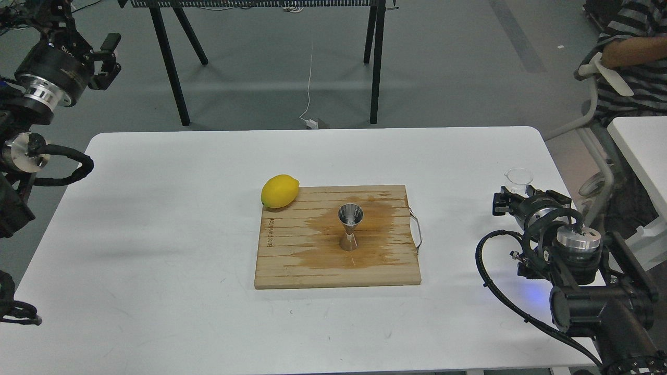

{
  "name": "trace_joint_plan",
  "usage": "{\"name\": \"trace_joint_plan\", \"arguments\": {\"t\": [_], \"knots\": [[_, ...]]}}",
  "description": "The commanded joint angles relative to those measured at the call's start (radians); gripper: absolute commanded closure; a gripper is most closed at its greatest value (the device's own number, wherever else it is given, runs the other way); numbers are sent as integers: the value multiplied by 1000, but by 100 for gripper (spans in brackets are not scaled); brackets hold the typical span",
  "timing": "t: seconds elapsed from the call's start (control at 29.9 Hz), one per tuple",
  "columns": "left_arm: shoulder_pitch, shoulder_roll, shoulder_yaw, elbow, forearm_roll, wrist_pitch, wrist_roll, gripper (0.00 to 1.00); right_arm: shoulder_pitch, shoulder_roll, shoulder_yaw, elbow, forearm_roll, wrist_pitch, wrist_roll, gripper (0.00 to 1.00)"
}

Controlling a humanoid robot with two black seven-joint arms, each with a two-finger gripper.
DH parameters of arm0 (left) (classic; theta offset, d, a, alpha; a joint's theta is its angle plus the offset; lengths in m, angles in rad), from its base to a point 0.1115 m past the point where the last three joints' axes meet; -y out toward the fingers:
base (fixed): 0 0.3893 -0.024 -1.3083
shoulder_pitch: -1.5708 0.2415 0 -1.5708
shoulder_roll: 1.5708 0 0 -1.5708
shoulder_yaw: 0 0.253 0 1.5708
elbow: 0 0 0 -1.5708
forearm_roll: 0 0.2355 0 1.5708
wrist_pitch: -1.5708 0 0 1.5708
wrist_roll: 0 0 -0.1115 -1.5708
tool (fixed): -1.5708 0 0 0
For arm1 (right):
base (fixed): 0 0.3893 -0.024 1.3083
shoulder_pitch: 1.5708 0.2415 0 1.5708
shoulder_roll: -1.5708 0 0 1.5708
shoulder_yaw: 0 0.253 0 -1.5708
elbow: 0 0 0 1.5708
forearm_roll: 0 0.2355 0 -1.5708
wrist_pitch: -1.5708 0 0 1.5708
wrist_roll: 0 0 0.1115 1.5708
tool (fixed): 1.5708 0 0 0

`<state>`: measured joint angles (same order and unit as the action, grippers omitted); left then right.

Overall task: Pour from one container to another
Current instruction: 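Lower the glass cup onto the table and open the right gripper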

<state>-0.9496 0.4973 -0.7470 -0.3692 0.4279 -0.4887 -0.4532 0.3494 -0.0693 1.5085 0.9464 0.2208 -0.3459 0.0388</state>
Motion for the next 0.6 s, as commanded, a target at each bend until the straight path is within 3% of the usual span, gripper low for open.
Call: {"name": "trace_joint_plan", "arguments": {"t": [0.0,0.57], "knots": [[-3,-2,0,-2,0,0,-1,1,14,0,-10,-32,0,18,-4,71],[-3,0,0,-2,0,0,-1,1,-6,69,-51,-123,0,154,1,69]]}}
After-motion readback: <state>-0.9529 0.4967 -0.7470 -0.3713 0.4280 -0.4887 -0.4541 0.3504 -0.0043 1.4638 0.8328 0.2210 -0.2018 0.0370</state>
